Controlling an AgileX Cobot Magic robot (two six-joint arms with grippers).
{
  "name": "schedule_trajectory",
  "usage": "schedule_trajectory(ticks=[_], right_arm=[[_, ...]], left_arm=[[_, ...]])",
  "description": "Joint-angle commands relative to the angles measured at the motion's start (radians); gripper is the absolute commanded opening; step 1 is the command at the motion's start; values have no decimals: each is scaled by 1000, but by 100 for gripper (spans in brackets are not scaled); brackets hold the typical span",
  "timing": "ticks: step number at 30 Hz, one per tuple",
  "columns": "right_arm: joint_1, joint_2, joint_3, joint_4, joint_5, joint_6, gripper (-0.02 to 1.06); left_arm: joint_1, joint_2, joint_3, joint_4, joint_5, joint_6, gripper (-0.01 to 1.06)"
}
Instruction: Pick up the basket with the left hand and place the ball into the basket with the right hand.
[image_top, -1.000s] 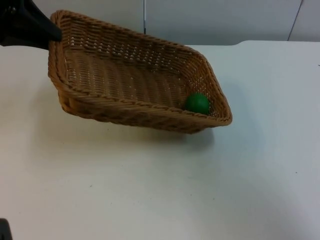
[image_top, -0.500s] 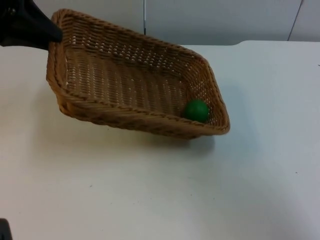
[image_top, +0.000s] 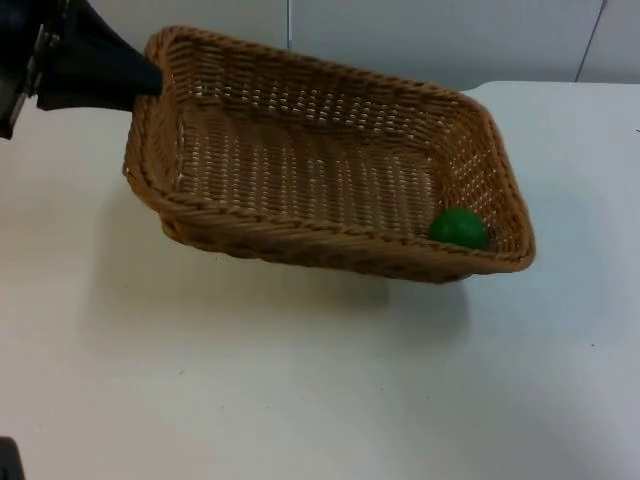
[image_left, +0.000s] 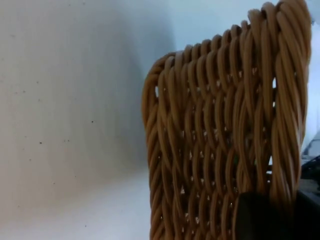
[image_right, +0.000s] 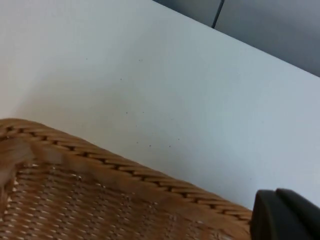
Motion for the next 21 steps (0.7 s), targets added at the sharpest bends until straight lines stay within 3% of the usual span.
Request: schedule_trajectory(ticks=[1, 13, 21], right_arm=[[4, -15, -7, -1, -2, 1, 0], [4, -15, -7, -1, -2, 1, 0], [4, -15, -7, -1, -2, 1, 0]], left_arm=[[-1, 21, 1, -55, 51, 21, 0], [-1, 160, 1, -64, 47, 99, 0], [-1, 225, 1, -33, -6, 109, 1]])
